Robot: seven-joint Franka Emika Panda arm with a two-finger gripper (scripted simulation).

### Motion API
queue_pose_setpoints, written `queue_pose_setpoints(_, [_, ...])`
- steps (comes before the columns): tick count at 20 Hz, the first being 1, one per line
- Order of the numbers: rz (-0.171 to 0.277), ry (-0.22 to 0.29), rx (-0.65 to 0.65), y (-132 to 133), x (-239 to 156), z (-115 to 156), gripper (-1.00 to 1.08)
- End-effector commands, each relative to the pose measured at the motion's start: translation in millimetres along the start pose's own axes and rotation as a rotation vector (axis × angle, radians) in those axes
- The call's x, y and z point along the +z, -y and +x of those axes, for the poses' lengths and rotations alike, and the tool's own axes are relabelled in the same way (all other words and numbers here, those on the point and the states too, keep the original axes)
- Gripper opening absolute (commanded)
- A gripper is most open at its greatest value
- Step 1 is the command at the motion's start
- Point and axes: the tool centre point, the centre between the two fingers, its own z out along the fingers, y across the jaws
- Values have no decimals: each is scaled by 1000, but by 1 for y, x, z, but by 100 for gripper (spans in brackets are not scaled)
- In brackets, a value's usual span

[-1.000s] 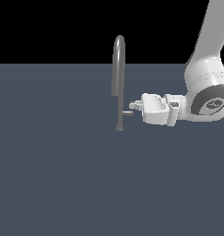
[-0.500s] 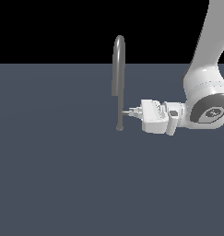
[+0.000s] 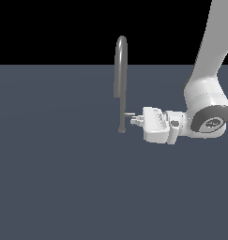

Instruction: Turn on the faucet by rotating a designated handle.

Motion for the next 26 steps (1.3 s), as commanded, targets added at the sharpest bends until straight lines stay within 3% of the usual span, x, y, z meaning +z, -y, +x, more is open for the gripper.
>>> queue_pose_setpoints(1, [3,-3,12,0,0,12,-100])
queue_pose_setpoints(10, [6,-8,41,3,-1,51,-100])
queue_pose_setpoints(11, [6,-8,41,3,-1,51,-100])
queue_pose_setpoints(12, [-5,6,-12,16,0,18,-100])
queue_pose_setpoints(26, [5,-6,36,30,-1,64,-100])
